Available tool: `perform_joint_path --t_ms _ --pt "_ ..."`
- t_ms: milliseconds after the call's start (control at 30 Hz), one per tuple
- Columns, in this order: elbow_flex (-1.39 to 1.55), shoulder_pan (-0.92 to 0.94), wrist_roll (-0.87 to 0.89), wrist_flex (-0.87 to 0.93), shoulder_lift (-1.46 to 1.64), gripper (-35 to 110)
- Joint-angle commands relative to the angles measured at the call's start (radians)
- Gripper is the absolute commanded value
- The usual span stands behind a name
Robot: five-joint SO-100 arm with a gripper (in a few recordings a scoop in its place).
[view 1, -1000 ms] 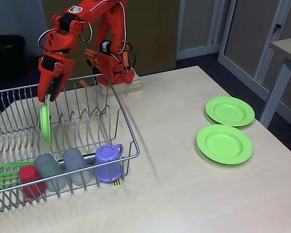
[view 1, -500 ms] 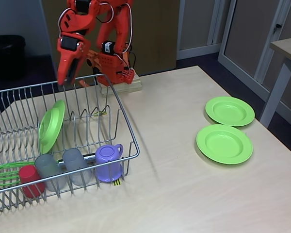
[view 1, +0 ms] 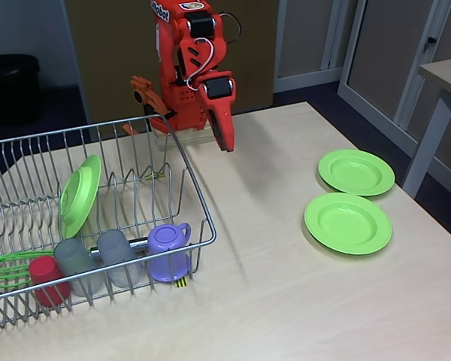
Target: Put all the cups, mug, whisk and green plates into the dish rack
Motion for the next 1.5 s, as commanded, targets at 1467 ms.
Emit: perform_joint_path --t_ms 1467 --pt "-0.851 -0.503 0.183 -0.255 -1.367 31"
